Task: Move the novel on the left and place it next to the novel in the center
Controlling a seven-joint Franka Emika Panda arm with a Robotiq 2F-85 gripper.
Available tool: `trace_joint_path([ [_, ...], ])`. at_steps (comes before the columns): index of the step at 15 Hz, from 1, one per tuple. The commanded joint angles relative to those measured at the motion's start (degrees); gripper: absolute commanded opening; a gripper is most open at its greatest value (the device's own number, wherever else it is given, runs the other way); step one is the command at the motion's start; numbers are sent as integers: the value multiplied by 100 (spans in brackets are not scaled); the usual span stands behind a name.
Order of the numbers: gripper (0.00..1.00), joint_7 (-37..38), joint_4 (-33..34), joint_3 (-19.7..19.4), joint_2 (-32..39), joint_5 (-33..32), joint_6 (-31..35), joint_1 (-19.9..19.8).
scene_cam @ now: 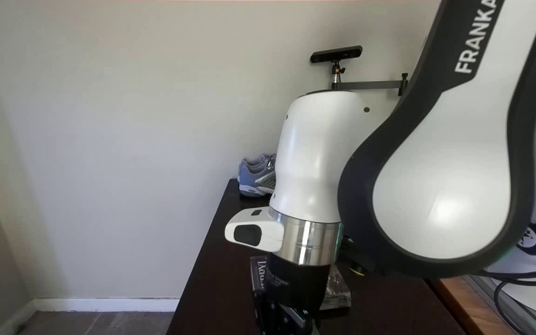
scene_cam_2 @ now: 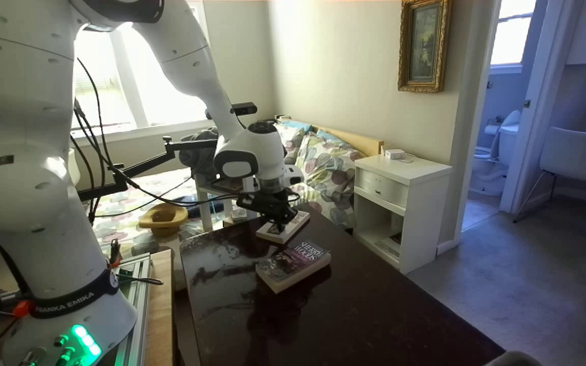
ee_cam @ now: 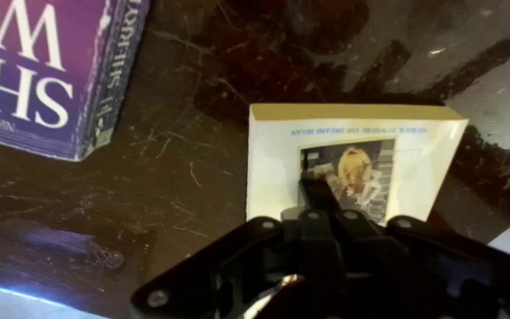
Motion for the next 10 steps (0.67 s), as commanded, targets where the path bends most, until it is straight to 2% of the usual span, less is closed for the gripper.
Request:
trace_joint_path([
  [1, 0, 301, -363, -264, -41, -88, -38, 97],
  [10, 0, 1285, -1146, -934, -471, -281, -192, 624],
])
